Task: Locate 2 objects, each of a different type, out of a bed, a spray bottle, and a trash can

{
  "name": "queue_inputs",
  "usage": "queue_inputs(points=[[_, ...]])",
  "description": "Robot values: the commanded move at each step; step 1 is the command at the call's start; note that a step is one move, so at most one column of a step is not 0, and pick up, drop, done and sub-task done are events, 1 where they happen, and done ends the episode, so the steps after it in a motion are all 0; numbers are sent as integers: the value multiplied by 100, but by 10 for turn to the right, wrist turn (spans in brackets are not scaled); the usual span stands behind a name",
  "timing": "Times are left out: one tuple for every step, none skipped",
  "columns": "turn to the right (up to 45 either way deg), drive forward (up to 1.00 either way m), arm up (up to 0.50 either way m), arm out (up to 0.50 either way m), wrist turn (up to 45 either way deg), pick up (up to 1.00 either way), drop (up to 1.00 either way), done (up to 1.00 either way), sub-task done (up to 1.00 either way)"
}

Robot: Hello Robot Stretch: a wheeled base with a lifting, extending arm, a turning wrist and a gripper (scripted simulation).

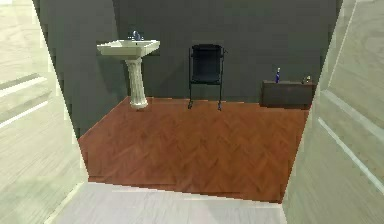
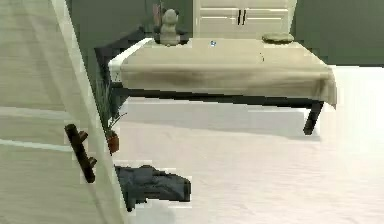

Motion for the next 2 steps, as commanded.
queue_inputs(points=[[0,75,0,0,0,0,0,0,0],[240,0,0,0,0,0,0,0,0]])
